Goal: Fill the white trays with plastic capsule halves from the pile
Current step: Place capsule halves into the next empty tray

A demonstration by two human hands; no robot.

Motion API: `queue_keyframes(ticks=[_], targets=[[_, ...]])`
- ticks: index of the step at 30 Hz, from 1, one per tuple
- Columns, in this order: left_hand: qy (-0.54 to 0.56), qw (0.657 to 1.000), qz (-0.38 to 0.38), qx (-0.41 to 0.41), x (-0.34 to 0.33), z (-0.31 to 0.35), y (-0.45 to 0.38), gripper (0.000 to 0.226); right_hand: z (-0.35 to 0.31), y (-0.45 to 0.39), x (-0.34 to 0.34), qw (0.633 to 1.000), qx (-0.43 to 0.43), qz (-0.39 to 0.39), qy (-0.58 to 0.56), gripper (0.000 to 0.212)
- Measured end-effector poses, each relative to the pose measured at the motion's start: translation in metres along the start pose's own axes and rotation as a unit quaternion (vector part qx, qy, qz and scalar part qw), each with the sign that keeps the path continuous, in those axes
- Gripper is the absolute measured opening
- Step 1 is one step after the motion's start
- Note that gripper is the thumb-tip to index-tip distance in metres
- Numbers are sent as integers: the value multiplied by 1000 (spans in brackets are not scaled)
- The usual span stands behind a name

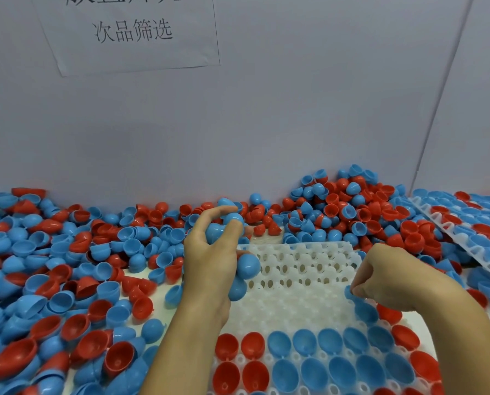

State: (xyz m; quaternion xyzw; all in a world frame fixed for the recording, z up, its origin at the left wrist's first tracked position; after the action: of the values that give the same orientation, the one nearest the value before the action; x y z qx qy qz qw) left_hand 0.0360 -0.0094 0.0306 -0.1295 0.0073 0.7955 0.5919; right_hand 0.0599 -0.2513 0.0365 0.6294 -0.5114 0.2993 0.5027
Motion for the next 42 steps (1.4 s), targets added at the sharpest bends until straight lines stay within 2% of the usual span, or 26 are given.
queue_keyframes(ticks=[2,7,27,34,38,42], targets=[[-2,1000,0,0,0,0,0,21,1,0,2,1000,1,7,-10,16],[4,1000,-1,1,0,0,0,20,-2,4,-1,999,-12,-33,-15,15],[47,998,-10,29,-1,2,1,17,-1,5,-1,998,-33,-37,-27,12],[80,995,-10,52,0,2,1,14,-3,10,3,999,-15,-36,25,26],[86,995,-5,56,0,2,1,16,-5,11,11,1000,-13,-9,21,17],[82,995,4,57,0,2,1,19,-4,11,11,999,-25,-15,15,15]])
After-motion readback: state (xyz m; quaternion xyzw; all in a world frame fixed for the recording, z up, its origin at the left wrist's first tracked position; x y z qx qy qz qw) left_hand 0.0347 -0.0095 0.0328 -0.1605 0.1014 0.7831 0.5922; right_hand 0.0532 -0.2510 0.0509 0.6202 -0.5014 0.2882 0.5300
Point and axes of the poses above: each hand's wrist, its own y-axis away from the middle knuckle, its own x-axis out of the back of the hand, z = x × y, the point moved 2 cm from there along -y, towards the middle knuckle, and after that the axes turned 5 degrees about -z, right-handed, at the moved point
